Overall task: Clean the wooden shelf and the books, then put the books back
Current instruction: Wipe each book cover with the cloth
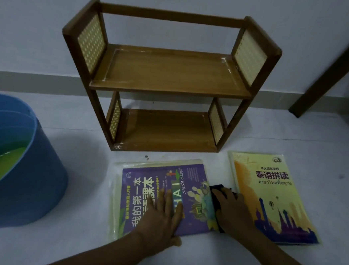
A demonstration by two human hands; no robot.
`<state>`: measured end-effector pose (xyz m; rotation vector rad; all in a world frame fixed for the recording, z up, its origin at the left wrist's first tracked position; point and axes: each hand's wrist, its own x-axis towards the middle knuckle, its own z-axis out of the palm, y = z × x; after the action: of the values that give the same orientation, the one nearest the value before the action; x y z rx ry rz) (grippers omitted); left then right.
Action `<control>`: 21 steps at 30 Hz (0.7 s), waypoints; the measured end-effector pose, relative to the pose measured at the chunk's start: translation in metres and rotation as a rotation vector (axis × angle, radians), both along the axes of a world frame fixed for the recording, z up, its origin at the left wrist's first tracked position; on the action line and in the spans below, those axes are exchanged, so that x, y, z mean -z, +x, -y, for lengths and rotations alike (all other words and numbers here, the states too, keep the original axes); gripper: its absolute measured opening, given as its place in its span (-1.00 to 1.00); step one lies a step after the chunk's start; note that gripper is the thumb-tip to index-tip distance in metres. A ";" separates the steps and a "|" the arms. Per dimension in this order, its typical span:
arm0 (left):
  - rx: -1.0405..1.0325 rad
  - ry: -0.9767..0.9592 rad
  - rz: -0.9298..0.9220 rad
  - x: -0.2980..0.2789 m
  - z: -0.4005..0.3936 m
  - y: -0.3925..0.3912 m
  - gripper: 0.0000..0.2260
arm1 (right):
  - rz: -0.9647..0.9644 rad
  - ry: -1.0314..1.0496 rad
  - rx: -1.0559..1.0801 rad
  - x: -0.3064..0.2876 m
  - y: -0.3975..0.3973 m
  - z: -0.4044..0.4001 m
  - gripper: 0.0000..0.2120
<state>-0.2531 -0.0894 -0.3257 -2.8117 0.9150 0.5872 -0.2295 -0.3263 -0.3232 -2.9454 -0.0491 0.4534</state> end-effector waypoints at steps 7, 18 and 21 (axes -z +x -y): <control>-0.029 0.143 -0.088 -0.004 0.001 -0.001 -0.43 | -0.139 0.047 -0.024 -0.009 0.007 0.009 -0.45; -0.161 -0.493 0.221 -0.154 -0.017 0.042 -0.73 | 0.091 0.729 0.569 -0.056 -0.002 0.022 -0.57; -0.376 -0.911 0.094 -0.189 -0.035 0.042 -0.81 | -0.180 1.103 0.545 -0.076 -0.014 -0.010 -0.65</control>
<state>-0.2106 -0.0545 -0.1368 -3.8305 0.7606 0.0344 -0.2434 -0.3159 -0.2475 -1.7298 0.3840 0.4083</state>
